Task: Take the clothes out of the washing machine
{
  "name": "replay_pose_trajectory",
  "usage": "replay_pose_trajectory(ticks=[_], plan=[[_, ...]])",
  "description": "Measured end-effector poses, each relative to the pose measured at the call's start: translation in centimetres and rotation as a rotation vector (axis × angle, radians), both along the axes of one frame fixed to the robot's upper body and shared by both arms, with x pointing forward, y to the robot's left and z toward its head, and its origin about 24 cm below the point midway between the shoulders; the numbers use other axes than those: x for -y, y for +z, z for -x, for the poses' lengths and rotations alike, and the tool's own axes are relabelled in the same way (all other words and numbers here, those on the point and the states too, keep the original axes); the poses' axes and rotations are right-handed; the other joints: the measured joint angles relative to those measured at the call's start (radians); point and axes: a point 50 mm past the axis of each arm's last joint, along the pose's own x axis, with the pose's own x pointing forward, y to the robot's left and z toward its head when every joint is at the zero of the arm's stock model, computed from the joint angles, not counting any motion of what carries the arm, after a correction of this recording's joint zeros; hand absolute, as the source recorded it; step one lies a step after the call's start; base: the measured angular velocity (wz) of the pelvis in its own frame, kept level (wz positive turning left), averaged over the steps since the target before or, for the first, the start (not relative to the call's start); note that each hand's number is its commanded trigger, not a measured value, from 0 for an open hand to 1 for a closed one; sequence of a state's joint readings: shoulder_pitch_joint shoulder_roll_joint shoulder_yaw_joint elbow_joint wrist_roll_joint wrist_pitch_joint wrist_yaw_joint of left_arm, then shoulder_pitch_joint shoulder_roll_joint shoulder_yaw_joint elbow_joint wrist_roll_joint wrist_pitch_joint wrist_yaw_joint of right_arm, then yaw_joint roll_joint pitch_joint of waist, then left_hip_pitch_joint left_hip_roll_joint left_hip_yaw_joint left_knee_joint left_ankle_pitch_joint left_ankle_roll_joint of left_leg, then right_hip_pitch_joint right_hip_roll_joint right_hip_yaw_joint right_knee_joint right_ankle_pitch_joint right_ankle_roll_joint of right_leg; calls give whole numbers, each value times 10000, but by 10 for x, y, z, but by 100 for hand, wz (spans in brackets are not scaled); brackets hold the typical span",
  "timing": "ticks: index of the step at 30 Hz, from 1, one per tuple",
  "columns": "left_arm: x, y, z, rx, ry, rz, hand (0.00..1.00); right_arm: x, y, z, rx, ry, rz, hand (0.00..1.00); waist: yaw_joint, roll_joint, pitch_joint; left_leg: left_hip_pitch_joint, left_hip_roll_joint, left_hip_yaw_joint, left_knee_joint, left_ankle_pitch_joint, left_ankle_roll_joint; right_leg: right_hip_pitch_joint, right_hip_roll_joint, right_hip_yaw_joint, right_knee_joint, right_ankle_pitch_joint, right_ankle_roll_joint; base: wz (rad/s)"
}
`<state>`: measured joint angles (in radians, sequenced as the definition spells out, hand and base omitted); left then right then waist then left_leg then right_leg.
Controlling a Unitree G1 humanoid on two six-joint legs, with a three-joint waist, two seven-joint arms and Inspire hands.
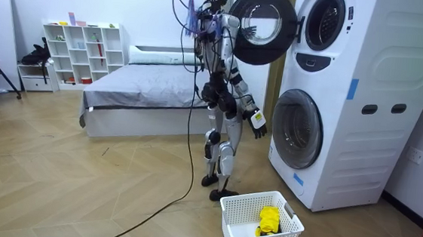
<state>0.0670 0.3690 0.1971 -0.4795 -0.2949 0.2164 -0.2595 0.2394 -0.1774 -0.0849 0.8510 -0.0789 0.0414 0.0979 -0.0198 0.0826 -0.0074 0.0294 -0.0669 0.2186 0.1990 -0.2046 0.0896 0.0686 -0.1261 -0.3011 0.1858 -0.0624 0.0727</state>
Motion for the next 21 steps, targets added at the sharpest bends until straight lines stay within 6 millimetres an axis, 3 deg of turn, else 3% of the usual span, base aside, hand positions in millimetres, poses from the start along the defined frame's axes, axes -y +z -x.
replay_pose_trajectory(ticks=[1, 7, 9, 12, 14, 16, 21], plan=[[6, -2, 0, -112, -435, 112, 0, 0, 0, -1, 17, 51, 2, 0, -74, -5, -4, 19, 3, -1, -17, -20, -229, -1, 51, -1, -11, 35, -41, -4], [40, -18, 1, -699, -2173, 737, 0, -4, -1, -2, 72, -48, -81, 0, -138, -97, -10, 206, 15, 260, -232, -14, -234, -89, 80, 521, -32, -258, 27, -17], [42, -26, 0, -1039, -2209, 960, 0, -6, -1, -8, 157, 42, -134, 0, -223, -179, -70, 310, 32, 360, -291, -12, -230, -78, 114, 539, -17, -377, 26, -28], [46, -29, 1, -1110, -2376, 1143, 0, -8, -1, -8, 267, -403, -293, 0, -327, -181, -45, 372, 116, 431, -315, -10, -228, -31, 215, 538, -66, -475, -87, -11], [52, -31, 2, -1208, -2690, 1442, 0, -9, -2, -4, 260, -726, -325, 0, -347, -191, -34, 364, 198, 468, -317, 38, -137, -34, 271, 519, -145, -513, -183, -6], [59, -33, 2, -1293, -2969, 1705, 0, -11, -3, -1, 193, -856, -272, 0, -395, -217, -19, 375, 334, 559, -324, 159, 270, -51, 419, 524, -140, -592, -316, -9], [70, -36, 4, -1141, -3312, 2132, 0, -14, -5, -2, 82, -770, -207, 0, -406, -338, 62, 388, 436, 644, -328, 191, 169, -88, 533, 654, -143, -720, -432, -2]])
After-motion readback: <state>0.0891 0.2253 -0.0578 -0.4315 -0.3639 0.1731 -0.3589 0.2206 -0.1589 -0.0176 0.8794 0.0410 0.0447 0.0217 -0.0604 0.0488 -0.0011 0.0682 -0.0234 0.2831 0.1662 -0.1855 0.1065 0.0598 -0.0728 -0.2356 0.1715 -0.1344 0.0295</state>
